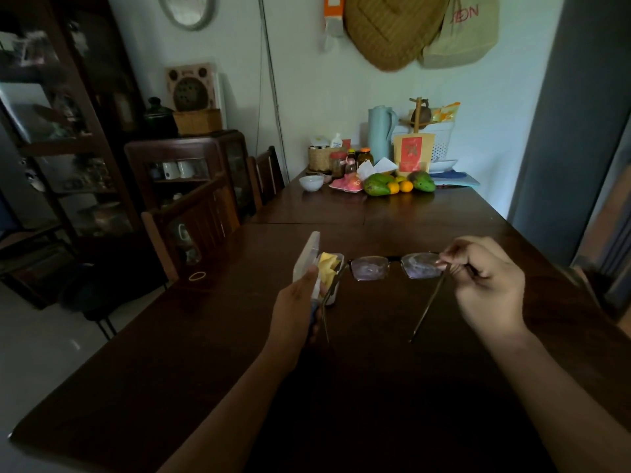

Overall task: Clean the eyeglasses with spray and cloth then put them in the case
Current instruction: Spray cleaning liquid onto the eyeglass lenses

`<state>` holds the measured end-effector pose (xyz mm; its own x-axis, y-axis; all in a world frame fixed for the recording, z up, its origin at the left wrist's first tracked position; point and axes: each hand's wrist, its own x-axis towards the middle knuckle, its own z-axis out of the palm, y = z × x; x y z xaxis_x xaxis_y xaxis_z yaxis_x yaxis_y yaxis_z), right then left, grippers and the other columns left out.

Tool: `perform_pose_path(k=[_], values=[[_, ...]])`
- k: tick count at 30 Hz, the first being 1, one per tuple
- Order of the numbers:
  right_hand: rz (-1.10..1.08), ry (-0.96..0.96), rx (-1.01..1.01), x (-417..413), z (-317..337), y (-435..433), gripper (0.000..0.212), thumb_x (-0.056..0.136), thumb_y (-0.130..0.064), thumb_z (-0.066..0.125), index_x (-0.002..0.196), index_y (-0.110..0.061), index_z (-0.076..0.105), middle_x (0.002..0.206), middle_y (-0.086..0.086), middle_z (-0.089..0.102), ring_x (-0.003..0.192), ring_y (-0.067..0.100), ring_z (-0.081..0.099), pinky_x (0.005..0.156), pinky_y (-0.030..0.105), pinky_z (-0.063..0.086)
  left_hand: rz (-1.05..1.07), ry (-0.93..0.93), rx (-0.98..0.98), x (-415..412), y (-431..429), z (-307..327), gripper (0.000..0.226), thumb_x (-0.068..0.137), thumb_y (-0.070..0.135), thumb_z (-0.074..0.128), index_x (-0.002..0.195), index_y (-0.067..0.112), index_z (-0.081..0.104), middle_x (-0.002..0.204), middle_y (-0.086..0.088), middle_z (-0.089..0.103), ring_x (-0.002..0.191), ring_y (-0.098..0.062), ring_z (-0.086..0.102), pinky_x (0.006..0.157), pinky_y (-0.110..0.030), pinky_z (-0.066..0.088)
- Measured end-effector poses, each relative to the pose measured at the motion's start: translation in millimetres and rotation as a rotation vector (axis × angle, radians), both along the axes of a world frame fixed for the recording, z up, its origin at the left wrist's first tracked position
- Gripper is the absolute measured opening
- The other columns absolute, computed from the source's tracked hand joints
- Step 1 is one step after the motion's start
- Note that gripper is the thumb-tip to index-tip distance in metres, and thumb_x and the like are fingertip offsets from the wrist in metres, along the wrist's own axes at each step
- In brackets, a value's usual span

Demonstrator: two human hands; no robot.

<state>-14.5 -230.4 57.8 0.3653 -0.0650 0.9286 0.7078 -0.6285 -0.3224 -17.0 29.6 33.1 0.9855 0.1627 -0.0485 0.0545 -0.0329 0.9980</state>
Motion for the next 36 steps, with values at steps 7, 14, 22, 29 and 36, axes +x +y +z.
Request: perform_pose_path(k=[7, 14, 22, 29, 36], values=[[-0.045, -0.067, -0.008, 2, 1, -7, 0.030, 0.068, 0.033, 0.062, 0.067, 0.003, 0.061, 0.087, 0.011, 0.060, 0.087, 0.010, 0.055, 0.085, 0.007, 0.040, 0.141, 0.005, -0.119, -1, -13, 13, 0.057, 0.094, 0.058, 0.047, 0.055, 0.022, 0.067, 0.044, 0.005, 0.060, 0.061, -0.020, 0.055, 0.063, -0.037, 0.047], [-0.088, -0.121, 0.078, 1, 4, -7, 0.032, 0.067, 0.034, 0.061, 0.065, 0.002, 0.057, 0.088, 0.007, 0.055, 0.085, 0.007, 0.052, 0.082, 0.006, 0.040, -0.015, -0.098, 0.292, -24, -45, -5, 0.044, 0.095, 0.055, 0.045, 0.069, 0.024, 0.060, 0.061, 0.006, 0.057, 0.055, -0.011, 0.055, 0.061, -0.030, 0.048], [-0.156, -0.135, 0.129, -3, 6, -8, 0.031, 0.066, 0.033, 0.063, 0.068, 0.001, 0.060, 0.088, 0.009, 0.058, 0.086, 0.008, 0.052, 0.080, 0.010, 0.041, 0.081, -0.368, 0.105, -36, -96, 16, 0.066, 0.076, 0.086, 0.036, 0.054, 0.026, 0.050, 0.048, 0.006, 0.045, 0.045, -0.007, 0.044, 0.051, -0.030, 0.039], [-0.170, -0.134, 0.135, -7, 7, -6, 0.029, 0.068, 0.031, 0.064, 0.066, 0.003, 0.060, 0.084, 0.018, 0.061, 0.084, 0.009, 0.052, 0.079, 0.011, 0.041, 0.158, -0.363, -0.116, -22, -105, 20, 0.056, 0.080, 0.066, 0.045, 0.056, 0.016, 0.044, 0.048, 0.001, 0.032, 0.043, -0.013, 0.029, 0.040, -0.024, 0.025], [-0.138, -0.141, 0.075, -9, 8, -1, 0.029, 0.066, 0.034, 0.062, 0.066, 0.005, 0.060, 0.083, 0.018, 0.062, 0.084, 0.005, 0.049, 0.082, 0.005, 0.039, 0.139, -0.347, -0.224, -10, -105, 16, 0.050, 0.096, 0.041, 0.048, 0.052, 0.018, 0.040, 0.043, 0.007, 0.032, 0.037, -0.007, 0.027, 0.035, -0.018, 0.023]])
